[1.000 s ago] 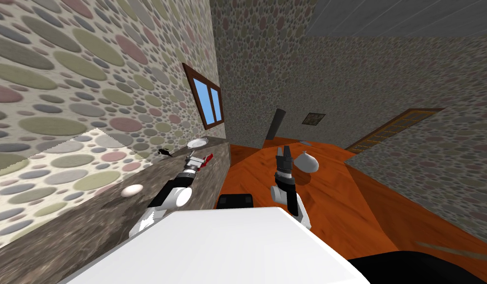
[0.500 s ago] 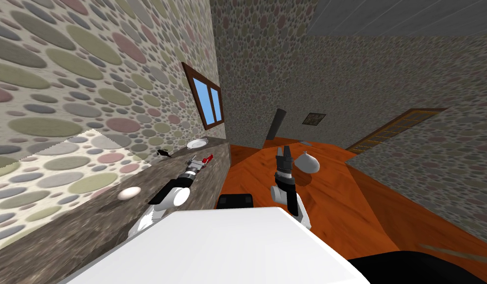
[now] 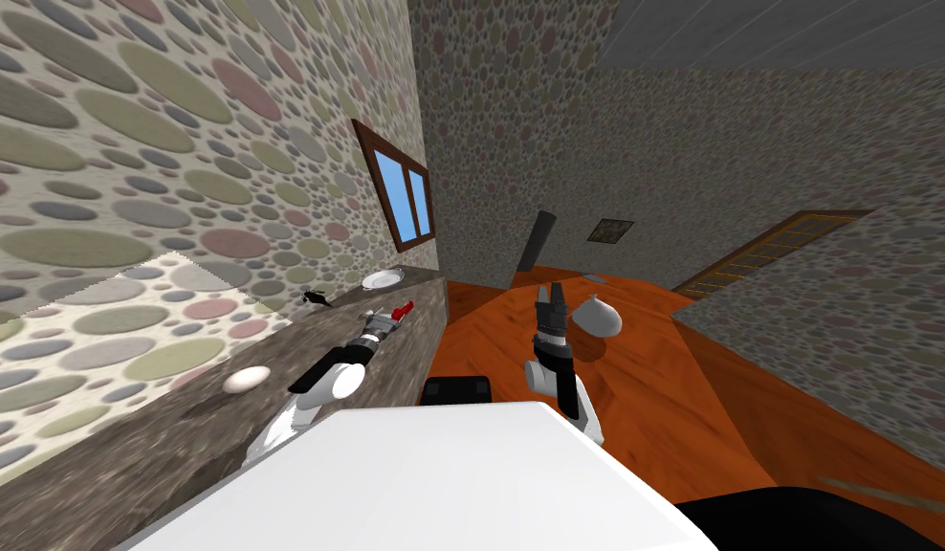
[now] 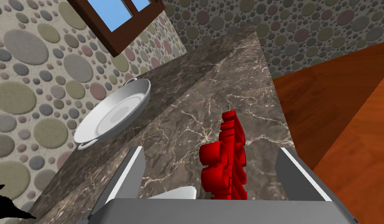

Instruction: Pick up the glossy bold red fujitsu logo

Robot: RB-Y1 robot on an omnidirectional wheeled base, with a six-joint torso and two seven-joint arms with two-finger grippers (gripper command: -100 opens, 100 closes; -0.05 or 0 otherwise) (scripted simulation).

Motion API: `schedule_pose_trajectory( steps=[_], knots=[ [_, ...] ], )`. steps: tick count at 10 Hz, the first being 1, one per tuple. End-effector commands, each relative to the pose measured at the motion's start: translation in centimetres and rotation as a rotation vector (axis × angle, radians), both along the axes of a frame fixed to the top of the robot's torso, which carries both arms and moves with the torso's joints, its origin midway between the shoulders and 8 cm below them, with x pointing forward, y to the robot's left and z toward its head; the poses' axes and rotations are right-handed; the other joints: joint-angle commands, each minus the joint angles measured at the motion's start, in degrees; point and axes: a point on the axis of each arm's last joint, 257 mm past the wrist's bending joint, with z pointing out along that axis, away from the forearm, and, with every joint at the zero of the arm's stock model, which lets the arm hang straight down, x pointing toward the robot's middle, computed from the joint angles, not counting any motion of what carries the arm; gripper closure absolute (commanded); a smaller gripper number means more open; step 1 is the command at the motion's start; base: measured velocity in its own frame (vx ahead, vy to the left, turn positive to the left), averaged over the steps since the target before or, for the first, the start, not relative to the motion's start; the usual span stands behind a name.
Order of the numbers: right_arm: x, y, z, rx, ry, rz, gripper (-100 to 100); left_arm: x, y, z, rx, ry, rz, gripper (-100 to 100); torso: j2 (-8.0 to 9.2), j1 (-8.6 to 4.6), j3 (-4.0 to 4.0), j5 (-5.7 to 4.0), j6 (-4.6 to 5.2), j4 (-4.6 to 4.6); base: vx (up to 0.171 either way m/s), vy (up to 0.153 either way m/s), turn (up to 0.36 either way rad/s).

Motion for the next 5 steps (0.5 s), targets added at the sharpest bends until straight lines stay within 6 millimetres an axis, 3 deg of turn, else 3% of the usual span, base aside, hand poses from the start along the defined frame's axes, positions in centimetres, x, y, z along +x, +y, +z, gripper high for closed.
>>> schedule_pose_trajectory(
  steps=[1,3,4,5],
  knots=[
    [0.0,0.0,0.0,0.0,0.0,0.0,0,-0.02,0.21,-1.36,-0.048,0.042,-0.003,-100,0.0,0.0,0.0,0.0,0.0,0.0,0.017,0.011,0.002],
    [0.0,0.0,0.0,0.0,0.0,0.0,0,0.0,0.19,-1.23,-0.048,0.04,-0.003,-100,0.0,0.0,0.0,0.0,0.0,0.0,0.012,0.007,0.0],
    [0.0,0.0,0.0,0.0,0.0,0.0,0,-0.01,0.17,-1.33,-0.051,0.044,-0.004,0,0.03,-0.03,0.02,-0.01,0.0,0.01,0.0,0.0,0.0],
    [0.0,0.0,0.0,0.0,0.0,0.0,0,-0.01,0.17,-1.32,-0.051,0.044,-0.004,-100,0.05,-0.04,0.03,-0.01,0.0,0.01,0.0,0.0,0.0]
  ],
)
